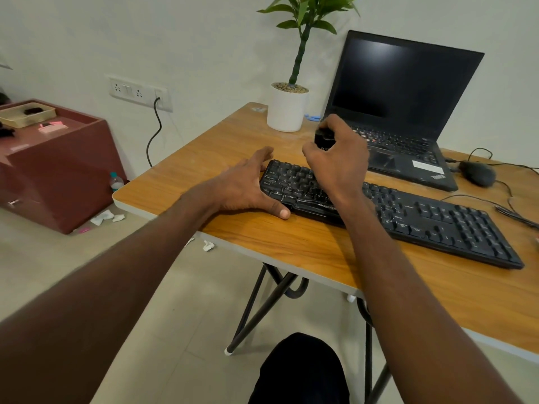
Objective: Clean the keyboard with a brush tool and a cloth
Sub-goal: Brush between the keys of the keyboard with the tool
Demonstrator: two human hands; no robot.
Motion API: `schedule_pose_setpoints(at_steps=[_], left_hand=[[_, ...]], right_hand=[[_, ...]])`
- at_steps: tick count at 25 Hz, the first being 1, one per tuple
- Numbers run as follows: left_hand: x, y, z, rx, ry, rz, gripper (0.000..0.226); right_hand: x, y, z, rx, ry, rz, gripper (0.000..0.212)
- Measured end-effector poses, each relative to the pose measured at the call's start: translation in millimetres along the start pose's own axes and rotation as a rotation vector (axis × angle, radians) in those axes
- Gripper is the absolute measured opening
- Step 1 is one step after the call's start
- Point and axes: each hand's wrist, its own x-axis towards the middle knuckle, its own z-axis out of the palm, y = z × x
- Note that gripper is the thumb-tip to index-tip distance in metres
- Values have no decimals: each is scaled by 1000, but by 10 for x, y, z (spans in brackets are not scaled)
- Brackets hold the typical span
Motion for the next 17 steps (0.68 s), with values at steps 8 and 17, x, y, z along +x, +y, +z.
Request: schedule_pose_setpoints(at_steps=[8, 17], left_hand=[[40, -24, 18, -50, 7, 3, 161], [95, -82, 16, -10, -42, -9, 167]], right_hand=[[-11, -63, -17, 195, -121, 59, 50], [-18, -81, 10, 254, -47, 43, 45]])
